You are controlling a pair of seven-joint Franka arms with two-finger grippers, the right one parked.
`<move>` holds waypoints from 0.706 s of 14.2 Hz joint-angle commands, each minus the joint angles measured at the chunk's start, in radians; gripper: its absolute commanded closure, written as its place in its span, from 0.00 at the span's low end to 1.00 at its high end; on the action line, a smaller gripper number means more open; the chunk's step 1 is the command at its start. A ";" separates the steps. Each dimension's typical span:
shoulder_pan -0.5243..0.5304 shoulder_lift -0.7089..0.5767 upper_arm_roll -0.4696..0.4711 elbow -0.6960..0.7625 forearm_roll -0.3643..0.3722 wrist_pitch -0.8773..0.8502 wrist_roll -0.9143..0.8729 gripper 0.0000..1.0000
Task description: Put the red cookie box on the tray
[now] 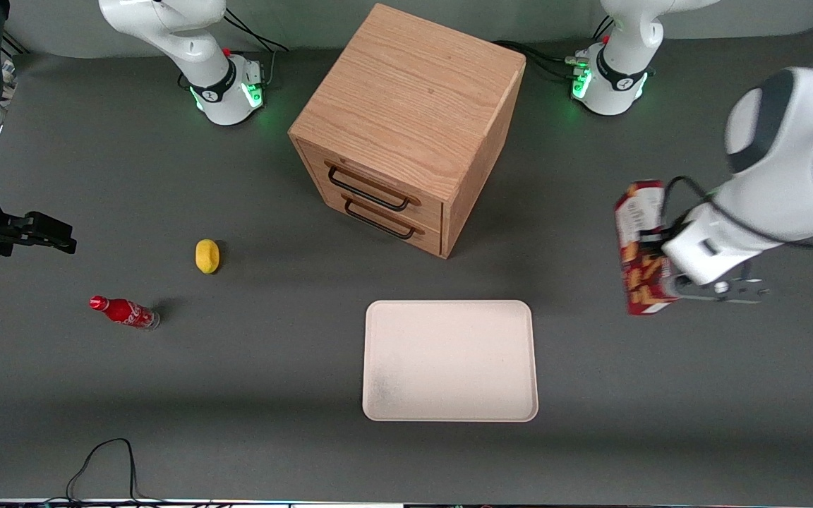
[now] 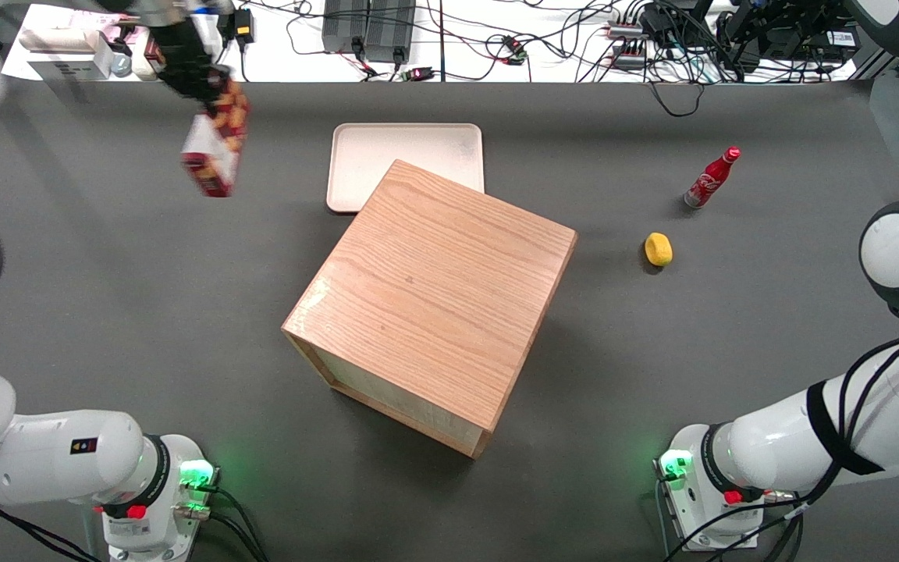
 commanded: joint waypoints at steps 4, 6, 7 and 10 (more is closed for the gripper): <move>-0.159 0.355 0.024 0.264 0.048 0.159 -0.135 1.00; -0.188 0.427 0.059 0.300 0.051 0.243 -0.132 1.00; -0.213 0.469 0.080 0.333 0.051 0.266 -0.132 1.00; -0.281 0.547 0.149 0.374 0.051 0.349 -0.138 1.00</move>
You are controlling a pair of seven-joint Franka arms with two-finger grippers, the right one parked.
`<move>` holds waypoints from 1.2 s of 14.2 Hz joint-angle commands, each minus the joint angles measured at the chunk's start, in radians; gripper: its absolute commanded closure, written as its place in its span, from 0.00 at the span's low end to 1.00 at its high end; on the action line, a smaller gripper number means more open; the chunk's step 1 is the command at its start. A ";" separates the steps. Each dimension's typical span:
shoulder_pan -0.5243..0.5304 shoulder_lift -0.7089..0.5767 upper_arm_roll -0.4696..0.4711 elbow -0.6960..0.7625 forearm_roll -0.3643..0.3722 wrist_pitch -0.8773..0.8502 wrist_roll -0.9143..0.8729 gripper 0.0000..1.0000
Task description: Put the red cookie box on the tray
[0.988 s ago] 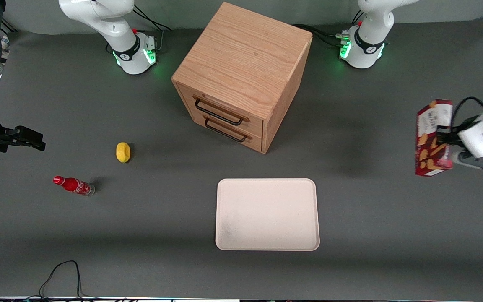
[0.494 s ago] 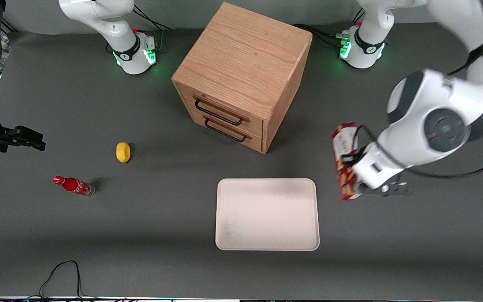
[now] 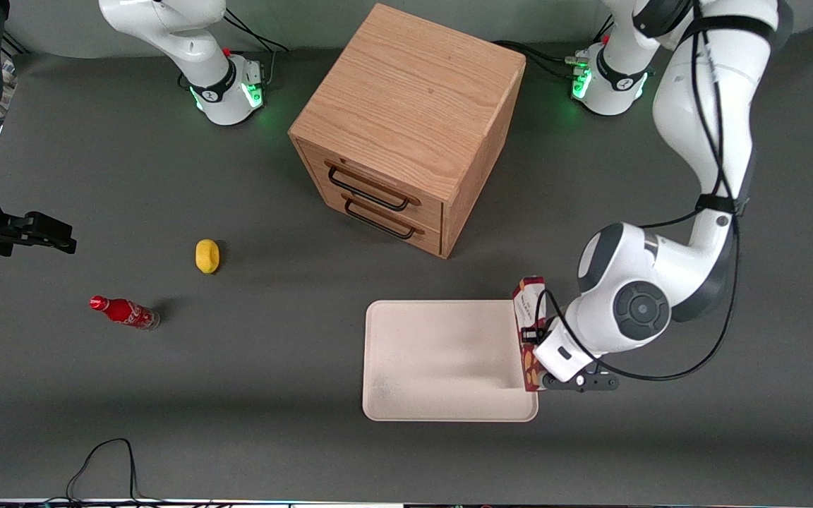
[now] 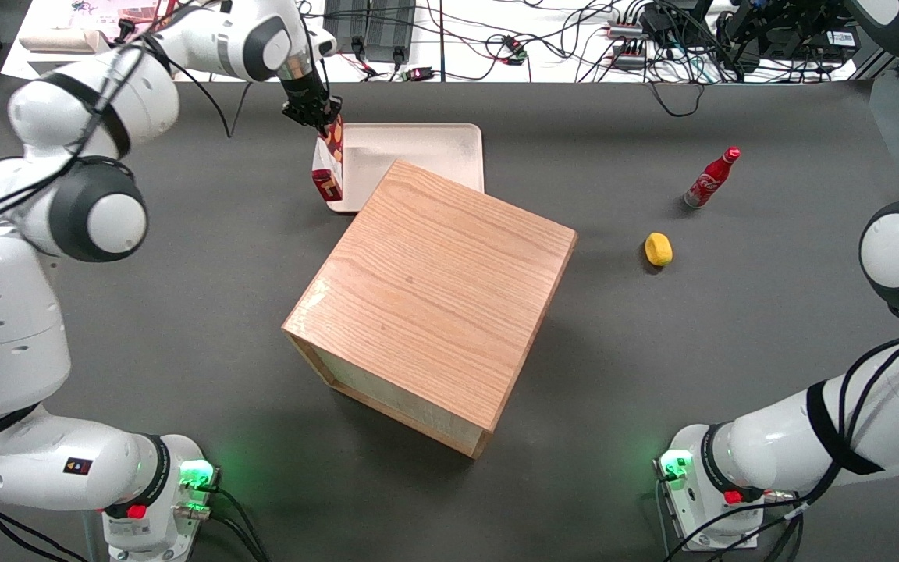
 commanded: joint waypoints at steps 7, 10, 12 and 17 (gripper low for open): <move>-0.083 0.081 0.057 0.054 0.061 0.102 -0.055 0.00; -0.074 0.040 0.059 0.049 0.064 0.074 -0.047 0.00; -0.037 -0.056 0.054 -0.010 0.055 0.025 -0.018 0.00; 0.114 -0.455 0.051 -0.322 -0.028 -0.143 0.244 0.00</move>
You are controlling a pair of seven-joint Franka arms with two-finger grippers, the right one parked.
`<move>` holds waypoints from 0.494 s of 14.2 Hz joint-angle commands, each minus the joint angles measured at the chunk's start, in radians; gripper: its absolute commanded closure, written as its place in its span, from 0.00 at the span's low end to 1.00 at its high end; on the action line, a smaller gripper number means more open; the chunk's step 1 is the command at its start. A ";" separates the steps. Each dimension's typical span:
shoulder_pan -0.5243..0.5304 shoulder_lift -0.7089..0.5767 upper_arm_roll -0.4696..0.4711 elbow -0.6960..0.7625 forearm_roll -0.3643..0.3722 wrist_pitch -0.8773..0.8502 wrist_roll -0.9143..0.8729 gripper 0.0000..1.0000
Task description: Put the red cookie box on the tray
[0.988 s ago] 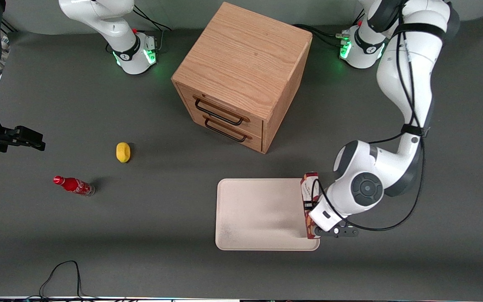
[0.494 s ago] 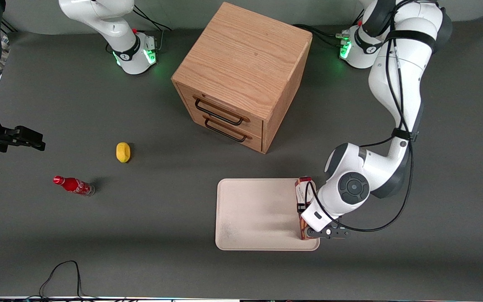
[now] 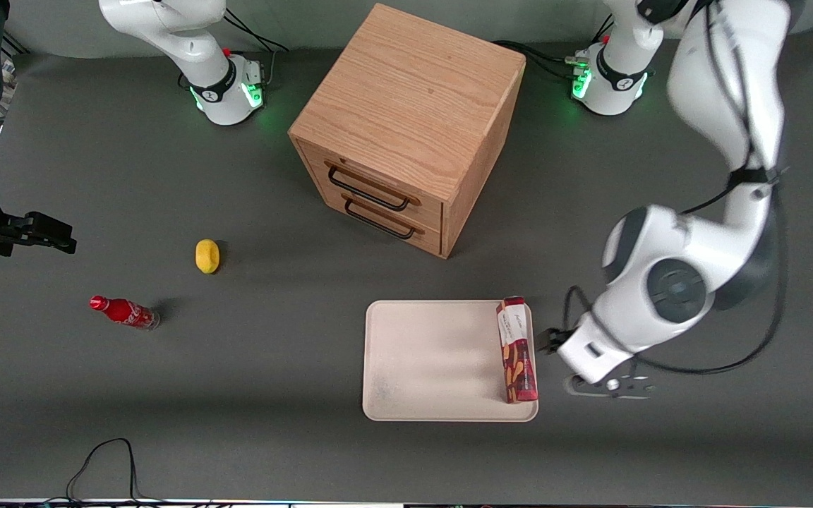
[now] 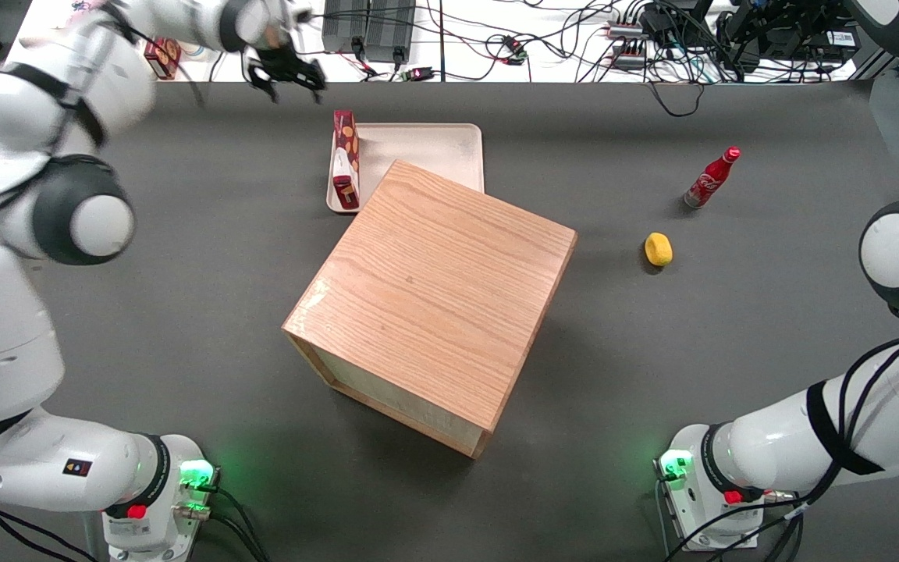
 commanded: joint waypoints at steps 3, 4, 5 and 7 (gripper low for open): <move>0.179 -0.432 0.001 -0.348 -0.091 -0.222 0.120 0.00; 0.219 -0.484 0.003 -0.369 -0.091 -0.276 0.170 0.00; 0.267 -0.538 0.003 -0.404 -0.089 -0.313 0.261 0.00; 0.339 -0.622 0.004 -0.452 -0.089 -0.333 0.335 0.00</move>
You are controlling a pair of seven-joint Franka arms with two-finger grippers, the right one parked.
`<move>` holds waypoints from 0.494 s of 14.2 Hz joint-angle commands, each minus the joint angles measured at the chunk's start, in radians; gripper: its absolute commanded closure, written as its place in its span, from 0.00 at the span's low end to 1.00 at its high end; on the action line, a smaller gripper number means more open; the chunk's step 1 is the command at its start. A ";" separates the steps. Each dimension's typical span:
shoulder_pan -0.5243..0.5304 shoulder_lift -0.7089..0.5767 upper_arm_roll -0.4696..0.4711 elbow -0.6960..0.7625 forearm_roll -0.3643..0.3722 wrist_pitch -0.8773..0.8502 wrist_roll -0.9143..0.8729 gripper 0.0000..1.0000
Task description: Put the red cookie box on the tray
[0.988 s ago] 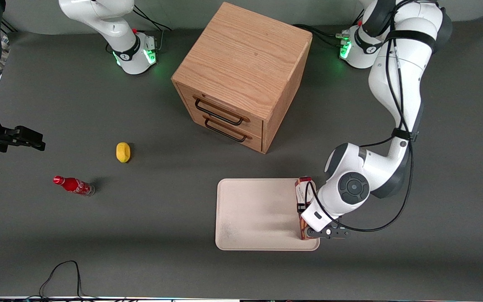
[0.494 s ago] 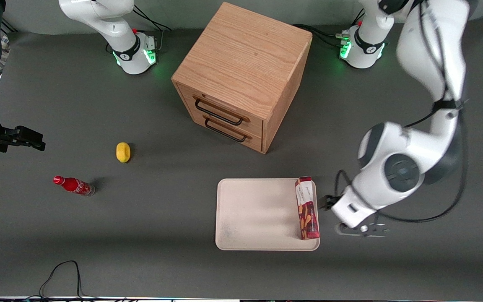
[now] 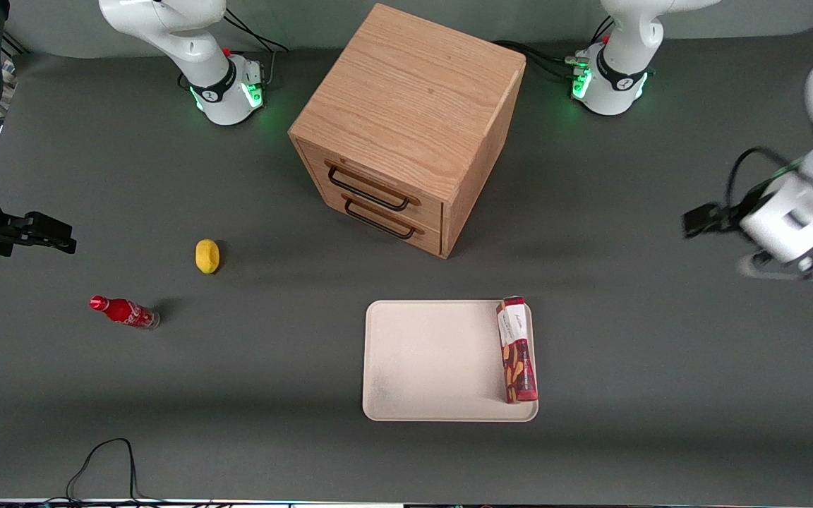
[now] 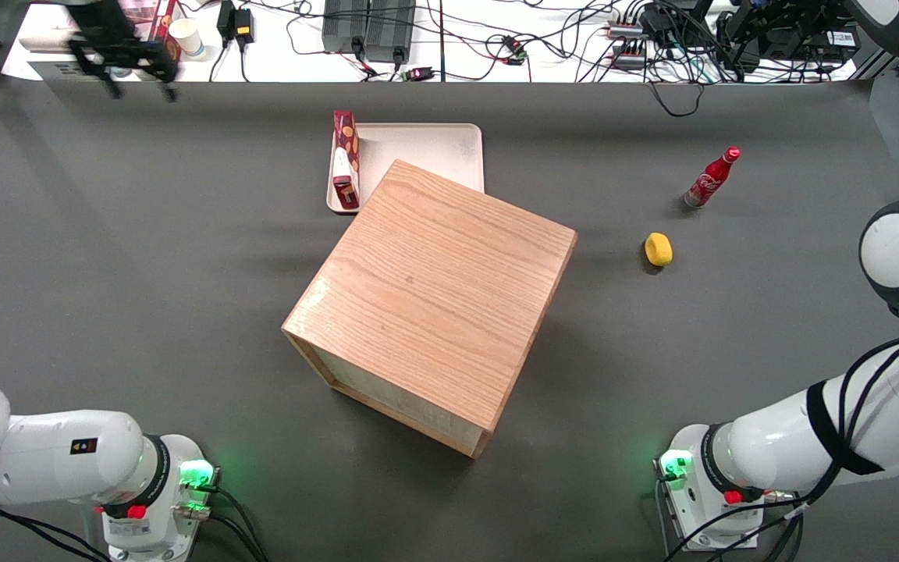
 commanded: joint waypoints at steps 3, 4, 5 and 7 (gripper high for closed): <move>0.089 -0.175 -0.001 -0.122 -0.019 -0.082 0.087 0.00; 0.089 -0.193 -0.001 -0.122 -0.019 -0.087 0.087 0.00; 0.089 -0.199 -0.001 -0.119 -0.021 -0.087 0.087 0.00; 0.087 -0.204 -0.001 -0.117 -0.021 -0.085 0.088 0.00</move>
